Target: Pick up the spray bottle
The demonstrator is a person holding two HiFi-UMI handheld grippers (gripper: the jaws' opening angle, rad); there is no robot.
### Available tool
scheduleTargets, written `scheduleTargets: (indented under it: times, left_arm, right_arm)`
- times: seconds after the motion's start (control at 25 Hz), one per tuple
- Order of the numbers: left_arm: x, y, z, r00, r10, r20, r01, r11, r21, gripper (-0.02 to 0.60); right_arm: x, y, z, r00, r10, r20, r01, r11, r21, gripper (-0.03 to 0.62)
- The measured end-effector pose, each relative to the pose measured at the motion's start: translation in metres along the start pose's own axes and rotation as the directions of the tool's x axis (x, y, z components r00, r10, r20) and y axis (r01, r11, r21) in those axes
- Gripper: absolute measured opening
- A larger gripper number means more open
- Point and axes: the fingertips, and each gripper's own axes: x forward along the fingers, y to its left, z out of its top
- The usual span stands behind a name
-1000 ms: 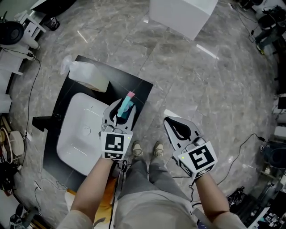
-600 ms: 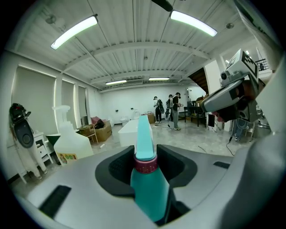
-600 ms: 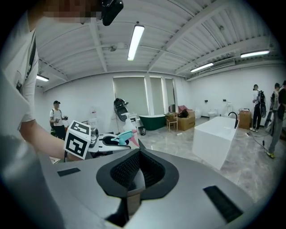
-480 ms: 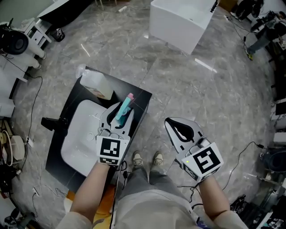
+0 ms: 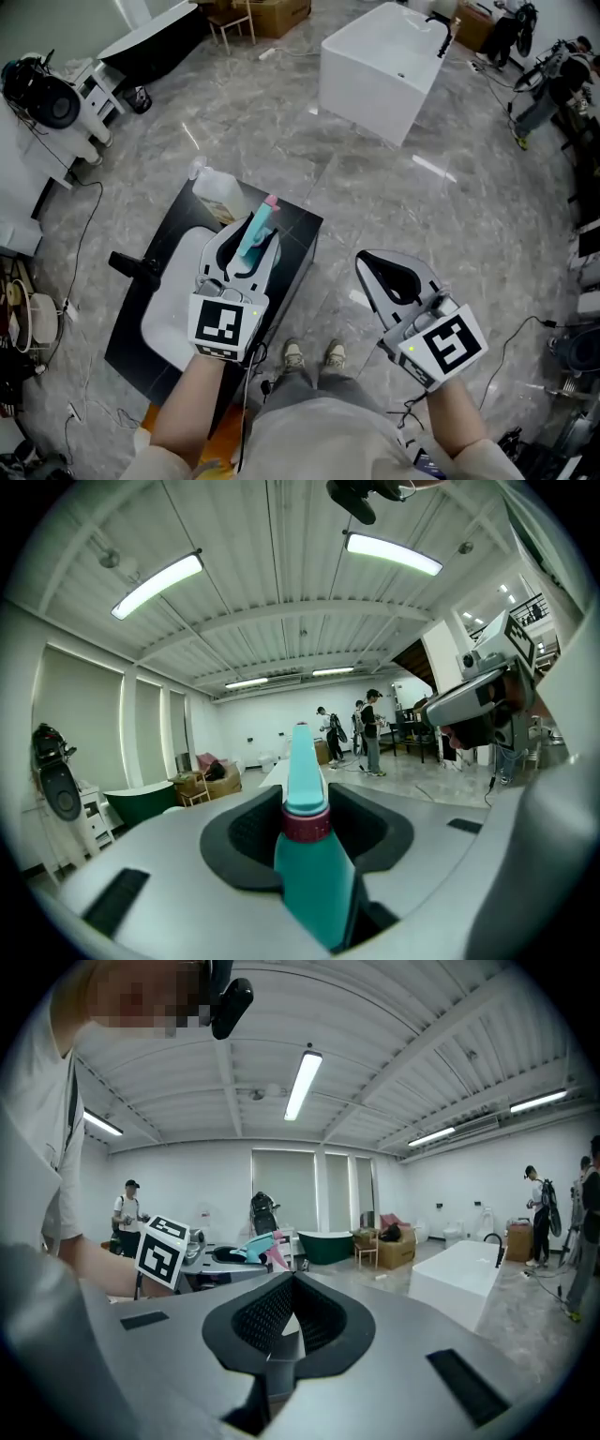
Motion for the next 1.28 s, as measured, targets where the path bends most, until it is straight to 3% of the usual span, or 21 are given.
scheduleTargets:
  times: [0.28,0.56,0.76,0.96,1.28]
  left_arm:
    - [-0.037,-0.003,0.059,0.994,0.048,0.094,-0.043,0.997,-0.057,0.166]
    - [-0.073,-0.012,0.086,0.992,0.057,0.111,-0.05,0.997,-0.062,0.166]
    - [-0.089,-0.025,0.075,0.994,0.054,0.099,-0.055,0.998,0.007,0.164]
    - [-0.101,-0.034,0.049,0.998,0.05,0.04,-0.048,0.997,-0.06,0.164]
    - [-0.111,-0.03,0.032,0.998,0.071,0.001,-0.071,0.997,-0.026,0.164]
  right_arm:
    - [-0.023,0.01,0.033,0.997,0.0,0.072,0.0,1.0,-0.005,0.028]
    - [-0.041,0.021,0.047,0.996,0.009,0.091,-0.006,1.0,-0.03,0.028]
    - [-0.05,0.032,0.042,0.995,0.023,0.096,-0.022,1.0,-0.01,0.028]
    - [-0.052,0.046,0.03,0.996,0.061,0.067,-0.058,0.998,-0.039,0.028]
    - [-0.052,0.057,0.027,0.992,0.106,0.061,-0.103,0.993,-0.057,0.028]
